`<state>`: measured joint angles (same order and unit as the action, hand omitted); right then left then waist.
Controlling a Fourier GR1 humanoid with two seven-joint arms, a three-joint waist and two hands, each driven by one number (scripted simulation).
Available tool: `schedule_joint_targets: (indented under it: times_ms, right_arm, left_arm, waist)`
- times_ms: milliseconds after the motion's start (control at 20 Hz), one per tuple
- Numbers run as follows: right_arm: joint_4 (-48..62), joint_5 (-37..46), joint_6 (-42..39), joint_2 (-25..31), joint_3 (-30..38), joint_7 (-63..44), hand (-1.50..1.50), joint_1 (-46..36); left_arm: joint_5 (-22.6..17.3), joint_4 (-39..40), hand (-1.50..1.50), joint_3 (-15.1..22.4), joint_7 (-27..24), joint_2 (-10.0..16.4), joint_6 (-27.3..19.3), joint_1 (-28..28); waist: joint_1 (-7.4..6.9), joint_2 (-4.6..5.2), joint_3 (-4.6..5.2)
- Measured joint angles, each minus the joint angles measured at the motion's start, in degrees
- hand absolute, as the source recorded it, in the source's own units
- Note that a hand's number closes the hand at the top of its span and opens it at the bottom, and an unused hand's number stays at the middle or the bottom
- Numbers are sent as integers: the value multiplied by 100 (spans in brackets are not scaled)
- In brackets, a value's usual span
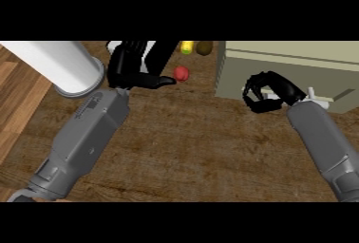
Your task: Pick up the cup, place it into the drawer and close the drawer
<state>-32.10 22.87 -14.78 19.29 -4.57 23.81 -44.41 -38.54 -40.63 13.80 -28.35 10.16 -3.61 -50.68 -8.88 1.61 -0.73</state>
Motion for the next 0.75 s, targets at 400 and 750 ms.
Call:
schedule_joint_targets:
  times_ms: [400, 750]
  right_arm:
    - [-89, -354, -602, 169, 153, 69, 150, 84]
    - [-255, -583, -1014, 302, 222, 81, 150, 192]
  left_arm:
    - [-18, -187, -150, 59, 54, 111, 272, 185]
    - [-49, -293, -150, 72, 78, 145, 400, 295]
  waist:
    - [-128, 34, -26]
    - [-214, 74, -52]
